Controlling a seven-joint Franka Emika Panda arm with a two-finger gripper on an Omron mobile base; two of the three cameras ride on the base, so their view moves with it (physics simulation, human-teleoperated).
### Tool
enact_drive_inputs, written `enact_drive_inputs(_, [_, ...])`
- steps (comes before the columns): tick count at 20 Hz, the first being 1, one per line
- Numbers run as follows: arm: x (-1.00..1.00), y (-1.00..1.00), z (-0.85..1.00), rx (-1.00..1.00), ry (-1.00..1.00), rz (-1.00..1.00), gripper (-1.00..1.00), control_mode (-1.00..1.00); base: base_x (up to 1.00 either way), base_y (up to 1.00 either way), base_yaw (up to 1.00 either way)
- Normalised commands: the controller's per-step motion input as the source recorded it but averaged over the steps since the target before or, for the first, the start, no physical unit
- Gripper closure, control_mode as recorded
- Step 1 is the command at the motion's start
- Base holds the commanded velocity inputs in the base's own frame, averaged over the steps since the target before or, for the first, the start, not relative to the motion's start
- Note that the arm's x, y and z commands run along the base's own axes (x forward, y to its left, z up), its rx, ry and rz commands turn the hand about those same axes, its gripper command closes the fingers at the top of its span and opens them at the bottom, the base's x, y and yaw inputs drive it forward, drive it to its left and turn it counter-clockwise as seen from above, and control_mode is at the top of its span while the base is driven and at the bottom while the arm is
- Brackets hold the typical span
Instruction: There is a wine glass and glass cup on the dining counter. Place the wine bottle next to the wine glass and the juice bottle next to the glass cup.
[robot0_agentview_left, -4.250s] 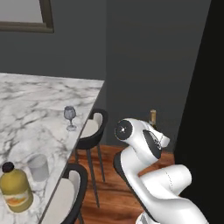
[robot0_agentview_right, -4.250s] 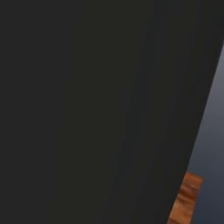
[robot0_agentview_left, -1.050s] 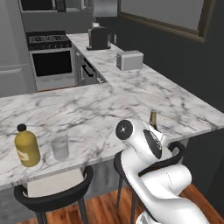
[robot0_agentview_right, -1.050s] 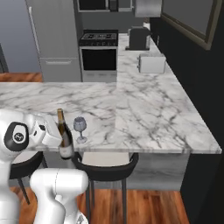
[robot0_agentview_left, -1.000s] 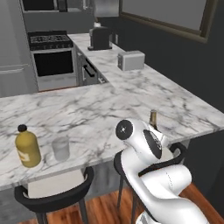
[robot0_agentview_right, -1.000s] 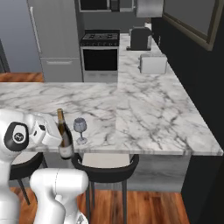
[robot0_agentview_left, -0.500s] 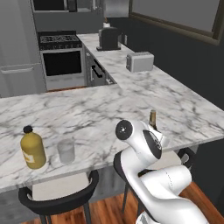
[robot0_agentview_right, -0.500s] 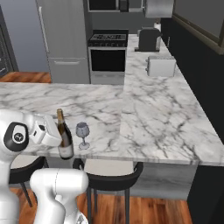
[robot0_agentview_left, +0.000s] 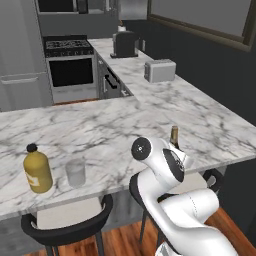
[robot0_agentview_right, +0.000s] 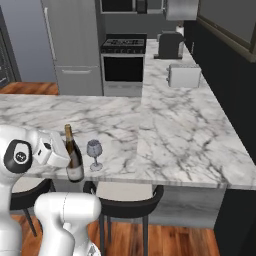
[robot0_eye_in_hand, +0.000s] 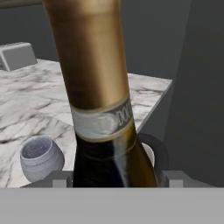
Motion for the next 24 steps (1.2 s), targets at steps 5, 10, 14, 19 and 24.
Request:
enact_drive_inputs(5, [0.0, 0.0, 0.0, 0.0, 0.0, 0.0, 1.0, 1.0, 0.0, 0.0, 0.02])
enact_drive_inputs(10, [0.0, 0.0, 0.0, 0.0, 0.0, 0.0, 1.0, 1.0, 0.0, 0.0, 0.09])
enact_drive_inputs(14, [0.0, -0.11, 0.04, 0.03, 0.0, 0.14, 1.0, -1.0, 0.0, 0.0, 0.04])
enact_drive_inputs(19, [0.03, -0.36, 0.09, 0.09, 0.0, 0.28, 1.0, -1.0, 0.0, 0.0, 0.0])
enact_drive_inputs(24, [0.06, -0.43, 0.07, 0.12, 0.0, 0.21, 1.0, -1.0, 0.0, 0.0, 0.0])
